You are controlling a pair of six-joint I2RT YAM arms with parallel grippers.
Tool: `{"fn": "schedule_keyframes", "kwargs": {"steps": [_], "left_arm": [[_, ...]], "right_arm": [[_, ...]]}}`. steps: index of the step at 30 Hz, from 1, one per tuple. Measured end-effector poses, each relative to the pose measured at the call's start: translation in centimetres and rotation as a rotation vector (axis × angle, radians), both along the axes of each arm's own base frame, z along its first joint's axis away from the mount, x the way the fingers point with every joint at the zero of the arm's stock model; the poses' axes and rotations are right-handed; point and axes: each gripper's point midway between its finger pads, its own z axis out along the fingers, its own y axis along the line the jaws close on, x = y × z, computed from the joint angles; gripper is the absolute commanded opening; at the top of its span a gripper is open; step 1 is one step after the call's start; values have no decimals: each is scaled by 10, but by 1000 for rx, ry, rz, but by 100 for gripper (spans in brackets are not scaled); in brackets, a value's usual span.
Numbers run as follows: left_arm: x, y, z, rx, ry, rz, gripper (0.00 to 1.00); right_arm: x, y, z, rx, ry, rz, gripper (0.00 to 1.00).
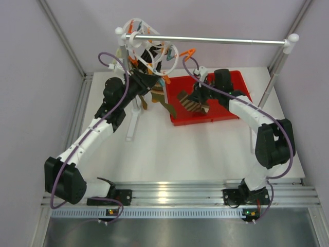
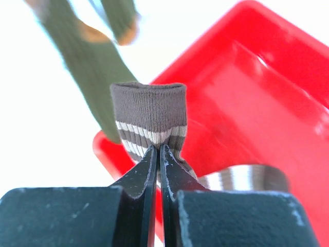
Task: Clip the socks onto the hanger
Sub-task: Pick up the sock from the bin, then clamp the sock onto the hanger.
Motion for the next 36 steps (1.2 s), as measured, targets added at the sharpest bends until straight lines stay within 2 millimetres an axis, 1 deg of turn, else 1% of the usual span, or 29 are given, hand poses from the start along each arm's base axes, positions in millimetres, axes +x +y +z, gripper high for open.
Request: {"fn": "schedule_keyframes", "kwargs": {"steps": [2,5,8,10,13,15,20,22,29,33,36], "left_arm": [[-2,-2,0,1,0,-16,0],[-6,-5,1,-2,-4,-42,0],[-8,-8,1,-6,-6,-59,0],[-9,-8,1,-9,-6,-63,0],[-9,-8,1,-13,-5,-63,0],[-9,-8,0,-13,-4,-62,0],[-7,-6,0,-13,-3,-52,0],[-6,-6,0,-13,-3,-47,0],[-4,-3,0,-13,-2,-35,0],[-4,-3,0,-13,-1,-33,0],[-3,-3,-1,-12,1,-30,0]], "right_arm": [[-9,5,15,53,-24,39,0],[-24,10,29,115,-33,72,0],[-34,12,34,152,-13,83,0],[-39,14,32,162,10,90,0],[-44,15,25,161,57,100,0],[-44,16,18,158,92,104,0],[-21,24,-1,144,159,94,0],[-17,25,-9,140,186,85,0],[-14,24,-32,93,252,80,0],[-15,22,-43,25,241,97,0],[-21,23,-50,-31,213,138,0]]}}
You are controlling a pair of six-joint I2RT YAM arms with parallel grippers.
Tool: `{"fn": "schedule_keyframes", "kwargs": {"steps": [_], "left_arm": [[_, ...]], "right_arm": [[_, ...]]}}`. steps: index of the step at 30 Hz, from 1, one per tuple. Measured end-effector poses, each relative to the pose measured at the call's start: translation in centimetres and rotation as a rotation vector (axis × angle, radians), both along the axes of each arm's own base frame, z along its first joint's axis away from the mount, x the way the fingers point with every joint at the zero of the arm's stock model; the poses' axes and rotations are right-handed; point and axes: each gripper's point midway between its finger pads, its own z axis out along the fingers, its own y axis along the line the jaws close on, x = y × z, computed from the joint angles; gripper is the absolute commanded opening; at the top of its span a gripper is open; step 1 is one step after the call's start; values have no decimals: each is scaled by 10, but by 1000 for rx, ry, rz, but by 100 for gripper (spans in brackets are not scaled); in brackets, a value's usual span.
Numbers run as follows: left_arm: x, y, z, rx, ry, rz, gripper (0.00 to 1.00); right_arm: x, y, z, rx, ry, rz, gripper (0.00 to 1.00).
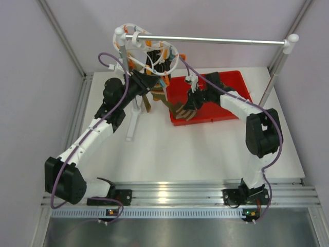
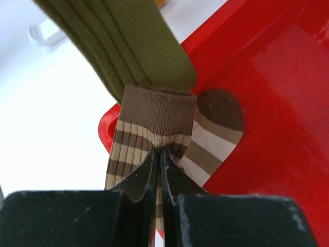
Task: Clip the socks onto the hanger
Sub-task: Clamp the sock onto the hanger.
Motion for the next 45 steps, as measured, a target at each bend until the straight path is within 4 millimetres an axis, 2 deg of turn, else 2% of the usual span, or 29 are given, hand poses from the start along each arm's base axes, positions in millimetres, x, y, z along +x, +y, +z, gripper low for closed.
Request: {"fn": "schedule_keyframes", "kwargs": {"steps": [6,9,13,16,20,25,31,36,40,45], "left_arm": [[1,1,-1,1,4,5,0],[2,1,-2,2,7,8,0],[3,1,-4,3,11,9,0],[4,1,-4,2,10,11,0],[4,1,-4,2,9,11,0],[4,1,-3,2,6,11,0],[4,1,-3,2,7,11,0],[4,1,-4,2,7,10,0],[5,1,-4,3,7,10,0],[5,2,-4,2,6,8,0]], "right_arm": [[-17,6,-11,-70,-71,111,0],[-31,-2,-16,-97,-97,136,0],[-48,-11,-11,-105,-131,155,0],[-57,-12,4,-79,-167,161,0],[-59,-6,37,-5,-229,145,0],[-44,7,78,93,-294,42,0],[-30,28,108,170,-345,-75,0],[-36,46,141,233,-425,-102,0],[-40,48,172,295,-501,-115,0],[-48,44,186,331,-535,-116,0]]}}
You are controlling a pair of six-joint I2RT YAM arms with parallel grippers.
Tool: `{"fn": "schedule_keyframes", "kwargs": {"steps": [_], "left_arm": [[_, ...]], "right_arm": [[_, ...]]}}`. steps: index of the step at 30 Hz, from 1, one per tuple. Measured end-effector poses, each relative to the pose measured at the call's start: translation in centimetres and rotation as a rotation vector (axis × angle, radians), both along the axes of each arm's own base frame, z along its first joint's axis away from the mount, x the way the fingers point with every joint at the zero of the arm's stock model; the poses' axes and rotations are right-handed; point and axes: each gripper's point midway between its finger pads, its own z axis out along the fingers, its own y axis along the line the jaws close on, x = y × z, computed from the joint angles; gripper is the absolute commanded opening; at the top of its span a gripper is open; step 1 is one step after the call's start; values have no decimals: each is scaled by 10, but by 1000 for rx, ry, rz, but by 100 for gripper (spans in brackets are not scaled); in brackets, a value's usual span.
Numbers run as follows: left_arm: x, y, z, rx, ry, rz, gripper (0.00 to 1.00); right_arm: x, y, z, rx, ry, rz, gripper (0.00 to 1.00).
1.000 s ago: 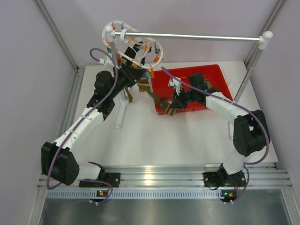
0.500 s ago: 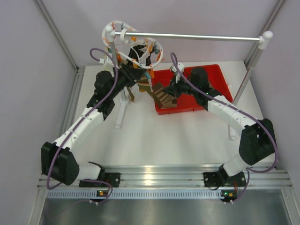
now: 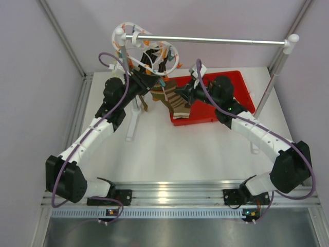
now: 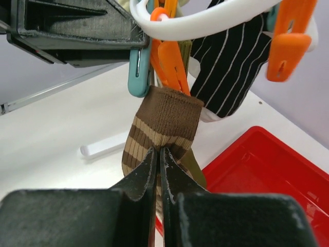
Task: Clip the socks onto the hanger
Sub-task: Clamp the sock onto the hanger.
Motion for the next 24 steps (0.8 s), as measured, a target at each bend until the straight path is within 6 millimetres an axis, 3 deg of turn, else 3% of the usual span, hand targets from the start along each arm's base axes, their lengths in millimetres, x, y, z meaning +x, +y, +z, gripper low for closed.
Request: {"fn": "schedule_keyframes", "kwargs": {"steps": [24], "left_arm": [[-1,-1,0,0,-3,-11,0]], "right_arm": [[-13,8,-23,-16,59,88,0]]}}
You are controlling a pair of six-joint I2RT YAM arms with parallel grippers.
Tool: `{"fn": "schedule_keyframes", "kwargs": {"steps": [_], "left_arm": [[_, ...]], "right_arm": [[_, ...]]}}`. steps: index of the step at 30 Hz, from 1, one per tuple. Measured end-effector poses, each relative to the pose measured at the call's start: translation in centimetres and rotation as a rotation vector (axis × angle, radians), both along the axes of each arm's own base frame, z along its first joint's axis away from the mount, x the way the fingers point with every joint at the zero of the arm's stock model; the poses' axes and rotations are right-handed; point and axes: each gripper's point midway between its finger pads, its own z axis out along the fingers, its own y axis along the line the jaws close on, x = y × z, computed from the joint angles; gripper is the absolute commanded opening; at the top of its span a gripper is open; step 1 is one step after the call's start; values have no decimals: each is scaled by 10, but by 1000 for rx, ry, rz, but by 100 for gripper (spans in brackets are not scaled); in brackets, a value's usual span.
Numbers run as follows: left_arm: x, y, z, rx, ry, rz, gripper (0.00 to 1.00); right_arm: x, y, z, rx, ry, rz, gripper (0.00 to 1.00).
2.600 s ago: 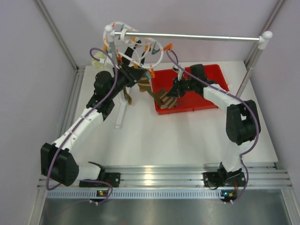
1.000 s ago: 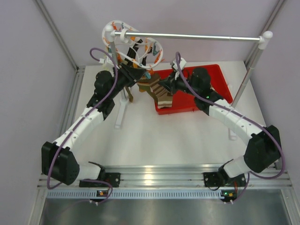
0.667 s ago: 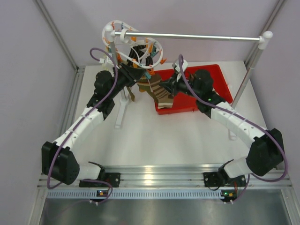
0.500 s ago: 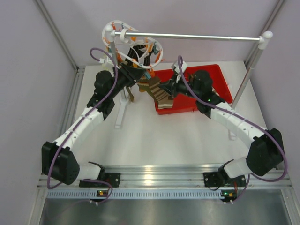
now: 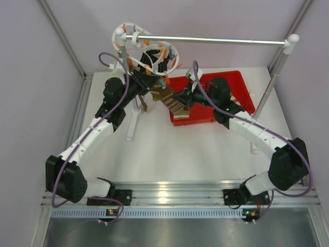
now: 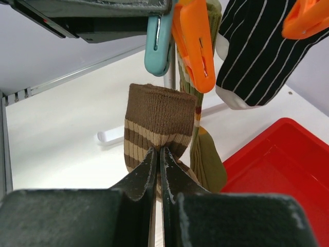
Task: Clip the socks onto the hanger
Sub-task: Clamp the sock onto the hanger.
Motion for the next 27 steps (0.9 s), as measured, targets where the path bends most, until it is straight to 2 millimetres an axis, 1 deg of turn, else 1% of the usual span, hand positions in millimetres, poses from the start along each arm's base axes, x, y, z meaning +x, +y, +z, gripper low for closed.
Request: {"fn": "schedule_keyframes", "kwargs": {"steps": [4,12,27], "left_arm": [[-1,-1,0,0,0,-4,0],[-1,-1,-1,0,-1,-7,0],[-2,-1,0,-1,-6,-13,0]], "right_arm": [[2,2,-7,-1,29,1,0],[3,6,7,26,21,15,0],[0,8,9,32,27,33,0]]}}
